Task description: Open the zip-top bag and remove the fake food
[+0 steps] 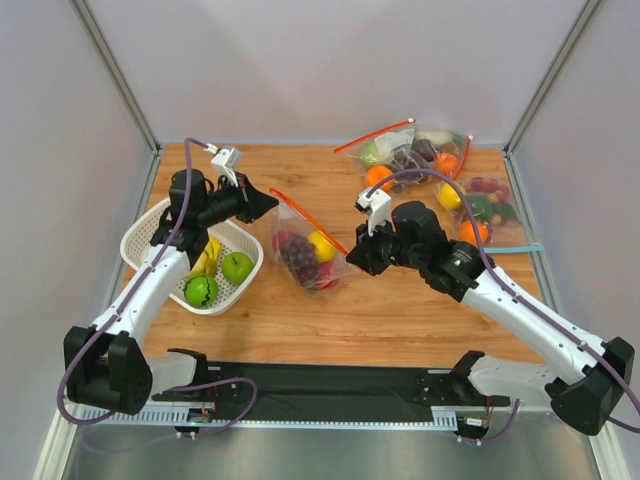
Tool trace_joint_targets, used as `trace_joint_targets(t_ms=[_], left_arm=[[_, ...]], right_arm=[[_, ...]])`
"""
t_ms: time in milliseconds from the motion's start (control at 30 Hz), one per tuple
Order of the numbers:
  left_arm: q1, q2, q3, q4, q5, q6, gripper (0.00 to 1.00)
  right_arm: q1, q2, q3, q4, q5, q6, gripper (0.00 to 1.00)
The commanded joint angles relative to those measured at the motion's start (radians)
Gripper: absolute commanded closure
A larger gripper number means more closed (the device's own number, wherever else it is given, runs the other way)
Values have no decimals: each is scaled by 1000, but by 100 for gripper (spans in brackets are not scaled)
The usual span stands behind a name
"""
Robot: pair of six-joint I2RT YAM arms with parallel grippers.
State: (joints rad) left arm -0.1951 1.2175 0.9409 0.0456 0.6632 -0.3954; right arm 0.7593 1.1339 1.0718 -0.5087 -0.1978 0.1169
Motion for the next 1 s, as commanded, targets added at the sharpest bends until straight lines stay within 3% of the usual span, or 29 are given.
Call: trace_joint_targets(t_ms=[0, 333, 500, 533, 633, 667, 767, 867, 967], left_arm=[[39, -21, 13, 48, -86, 10, 100], [60, -4, 15, 23, -102, 10, 100], [60, 14, 18, 63, 43, 4, 100], [60, 19, 18, 79, 67, 1, 100], [56, 22, 21, 80, 130, 9, 100], [51, 20, 22, 68, 133, 21, 100], [23, 7, 48, -19, 113, 96, 100], [-23, -1, 71, -101, 87, 158, 100], [-49, -7, 75, -124, 81, 181, 100]], right_arm=[[8, -71, -9, -68, 47, -7, 100], [8, -128, -38, -137, 87, 12, 100], [8, -126, -10, -145, 90, 9, 97], [8, -125, 2, -143, 92, 9, 94], [8, -106, 56, -142, 104, 6, 71], [8, -91, 69, -140, 106, 4, 59], [8, -63, 128, -111, 106, -13, 45], [8, -27, 172, -64, 121, -33, 38], [6, 29, 212, -24, 117, -49, 36]])
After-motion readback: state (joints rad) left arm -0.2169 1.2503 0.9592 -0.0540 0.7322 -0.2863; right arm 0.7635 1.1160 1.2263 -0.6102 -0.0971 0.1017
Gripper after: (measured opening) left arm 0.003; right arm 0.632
